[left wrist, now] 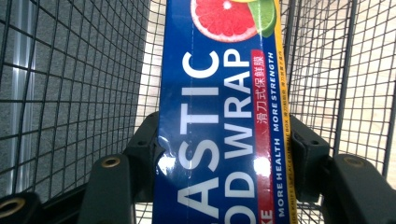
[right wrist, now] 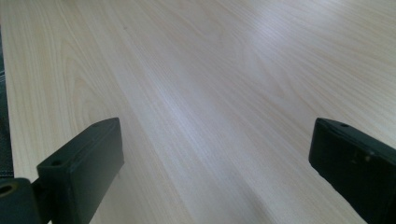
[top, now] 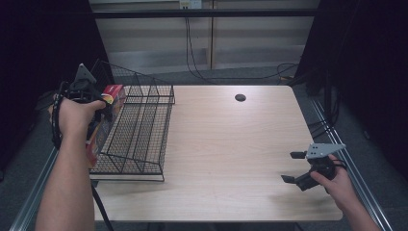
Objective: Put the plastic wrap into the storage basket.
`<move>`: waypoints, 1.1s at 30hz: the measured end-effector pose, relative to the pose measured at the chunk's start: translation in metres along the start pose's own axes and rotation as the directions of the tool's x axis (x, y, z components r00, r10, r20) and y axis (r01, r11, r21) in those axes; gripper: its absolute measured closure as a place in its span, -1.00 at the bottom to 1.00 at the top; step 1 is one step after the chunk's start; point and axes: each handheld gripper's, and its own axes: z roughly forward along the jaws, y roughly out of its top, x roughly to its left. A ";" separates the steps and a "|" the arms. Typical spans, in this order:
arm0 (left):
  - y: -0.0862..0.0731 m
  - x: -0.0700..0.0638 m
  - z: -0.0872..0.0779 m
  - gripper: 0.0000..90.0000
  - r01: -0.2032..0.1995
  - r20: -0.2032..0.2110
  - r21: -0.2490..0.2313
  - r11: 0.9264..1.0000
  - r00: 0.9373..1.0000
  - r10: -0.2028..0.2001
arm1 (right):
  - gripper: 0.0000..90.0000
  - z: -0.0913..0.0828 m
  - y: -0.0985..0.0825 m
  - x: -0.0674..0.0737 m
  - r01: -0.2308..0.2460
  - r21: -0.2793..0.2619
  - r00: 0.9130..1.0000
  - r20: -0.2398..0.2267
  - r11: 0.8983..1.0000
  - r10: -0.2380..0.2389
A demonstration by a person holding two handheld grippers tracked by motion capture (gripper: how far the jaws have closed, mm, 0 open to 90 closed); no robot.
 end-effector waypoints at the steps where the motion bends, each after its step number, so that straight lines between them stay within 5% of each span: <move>1: 0.000 0.001 0.000 -0.08 -0.006 0.004 0.010 1.000 1.000 0.006 | -0.94 0.000 0.000 0.000 0.000 0.000 1.000 -0.001 1.000 0.000; 11: 0.003 -0.004 0.005 -0.11 -0.006 -0.011 0.038 0.999 1.000 0.007 | -0.94 0.000 0.000 0.001 0.004 -0.001 1.000 0.004 1.000 -0.004; 15: 0.005 -0.007 0.001 -0.14 0.011 0.021 -0.022 1.000 1.000 -0.010 | -0.94 0.000 0.000 0.000 0.006 0.000 1.000 0.002 1.000 -0.006; 21: 0.006 -0.009 -0.006 -0.20 0.006 0.016 -0.034 0.999 1.000 -0.006 | -0.94 -0.001 0.000 0.000 0.007 -0.001 1.000 0.003 1.000 -0.007; 33: 0.006 -0.025 -0.021 -0.30 -0.046 0.051 -0.083 0.995 0.997 0.051 | -0.94 -0.002 0.000 0.000 0.004 -0.001 1.000 0.005 1.000 -0.004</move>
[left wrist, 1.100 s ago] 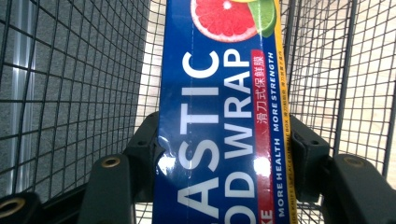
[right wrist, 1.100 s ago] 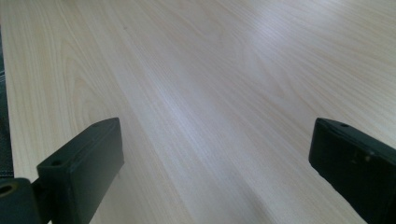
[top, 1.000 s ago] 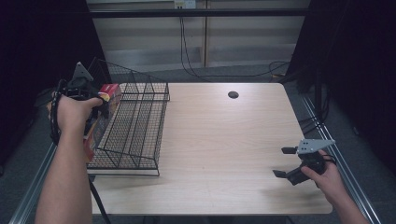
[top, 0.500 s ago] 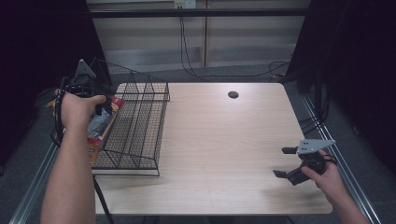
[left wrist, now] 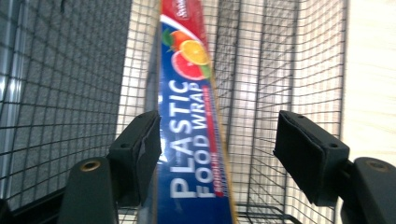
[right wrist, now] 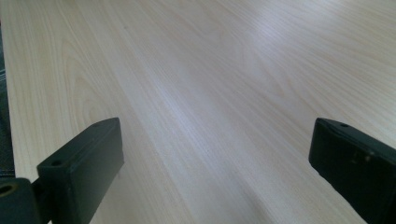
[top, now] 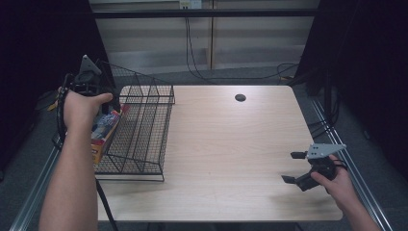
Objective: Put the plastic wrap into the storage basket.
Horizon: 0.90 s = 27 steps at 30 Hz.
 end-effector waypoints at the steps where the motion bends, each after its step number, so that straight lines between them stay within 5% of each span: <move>1: 0.000 -0.004 -0.003 -0.31 -0.010 0.005 -0.009 1.000 1.000 0.010 | -0.94 0.000 0.000 0.000 -0.001 -0.001 1.000 0.000 1.000 0.001; 12: -0.001 -0.038 -0.009 -0.55 -0.063 0.052 -0.072 0.995 0.996 0.067 | -0.94 -0.001 0.002 0.000 0.002 -0.010 1.000 -0.002 1.000 -0.002; 27: 0.000 -0.089 -0.004 -0.69 -0.152 0.129 -0.122 0.981 0.977 0.168 | -0.94 -0.002 0.002 0.000 0.002 -0.012 1.000 -0.003 1.000 -0.002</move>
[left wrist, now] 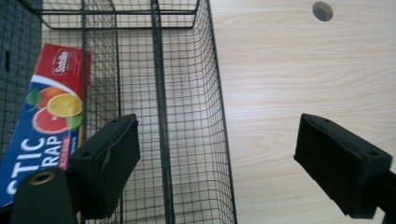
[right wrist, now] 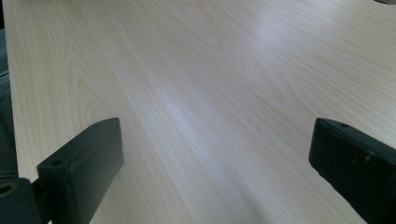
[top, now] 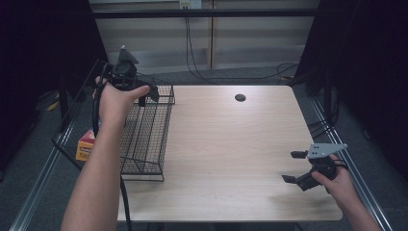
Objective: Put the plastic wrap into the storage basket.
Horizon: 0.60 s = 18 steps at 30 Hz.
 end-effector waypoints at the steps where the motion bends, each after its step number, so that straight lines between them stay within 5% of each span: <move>1: 0.000 -0.002 0.001 -0.70 -0.002 0.008 -0.003 1.000 1.000 0.002 | -0.94 0.000 0.000 0.000 0.002 0.000 1.000 -0.001 1.000 -0.002; 18: -0.013 -0.031 0.026 -0.73 -0.084 0.102 -0.018 0.996 0.991 0.085 | -0.94 0.002 0.000 0.001 0.007 0.006 1.000 -0.007 1.000 -0.007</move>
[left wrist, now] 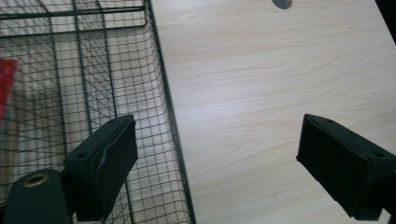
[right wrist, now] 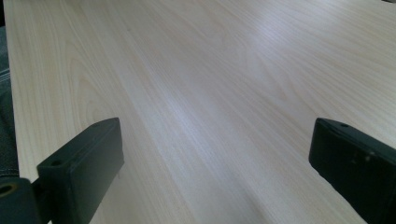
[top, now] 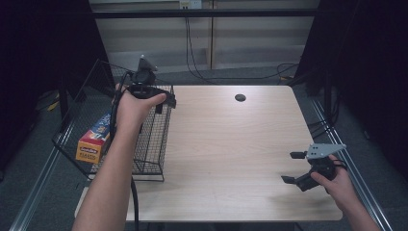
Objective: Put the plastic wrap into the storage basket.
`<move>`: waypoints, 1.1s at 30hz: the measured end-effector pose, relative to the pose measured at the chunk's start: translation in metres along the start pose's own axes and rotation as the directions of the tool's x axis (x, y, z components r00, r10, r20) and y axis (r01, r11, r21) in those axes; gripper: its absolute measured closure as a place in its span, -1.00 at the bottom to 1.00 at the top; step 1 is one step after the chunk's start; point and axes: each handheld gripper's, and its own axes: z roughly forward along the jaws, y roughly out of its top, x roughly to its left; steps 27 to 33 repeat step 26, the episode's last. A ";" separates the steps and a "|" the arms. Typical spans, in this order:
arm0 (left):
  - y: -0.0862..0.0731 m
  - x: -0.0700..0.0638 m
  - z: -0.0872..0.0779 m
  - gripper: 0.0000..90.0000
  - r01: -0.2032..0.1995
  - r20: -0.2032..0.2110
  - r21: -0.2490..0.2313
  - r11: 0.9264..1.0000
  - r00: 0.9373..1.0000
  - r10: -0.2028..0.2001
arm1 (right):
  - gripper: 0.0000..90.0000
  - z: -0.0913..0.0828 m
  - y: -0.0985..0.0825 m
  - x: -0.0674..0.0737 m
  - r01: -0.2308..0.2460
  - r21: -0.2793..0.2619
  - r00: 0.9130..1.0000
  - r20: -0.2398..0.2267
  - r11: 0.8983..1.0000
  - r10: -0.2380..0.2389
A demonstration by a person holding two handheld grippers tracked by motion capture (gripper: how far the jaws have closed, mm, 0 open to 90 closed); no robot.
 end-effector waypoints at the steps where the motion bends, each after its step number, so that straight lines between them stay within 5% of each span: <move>1: -0.001 -0.001 0.002 -0.73 -0.005 0.008 0.001 1.000 1.000 0.005 | -0.94 0.000 0.000 0.000 -0.003 0.003 1.000 -0.001 1.000 0.003; 14: -0.018 -0.027 0.030 -0.74 -0.076 0.078 -0.003 0.997 0.994 0.076 | -0.94 0.002 -0.001 0.001 -0.004 0.010 1.000 -0.001 1.000 0.004; 25: -0.039 -0.050 0.058 -0.76 -0.160 0.116 -0.018 0.987 0.980 0.161 | -0.94 0.004 -0.003 0.001 -0.004 0.022 1.000 0.006 1.000 0.004; 33: -0.042 -0.051 0.061 -0.76 -0.161 0.117 -0.022 0.987 0.980 0.162 | -0.94 0.004 -0.004 0.001 -0.004 0.023 1.000 0.007 1.000 0.004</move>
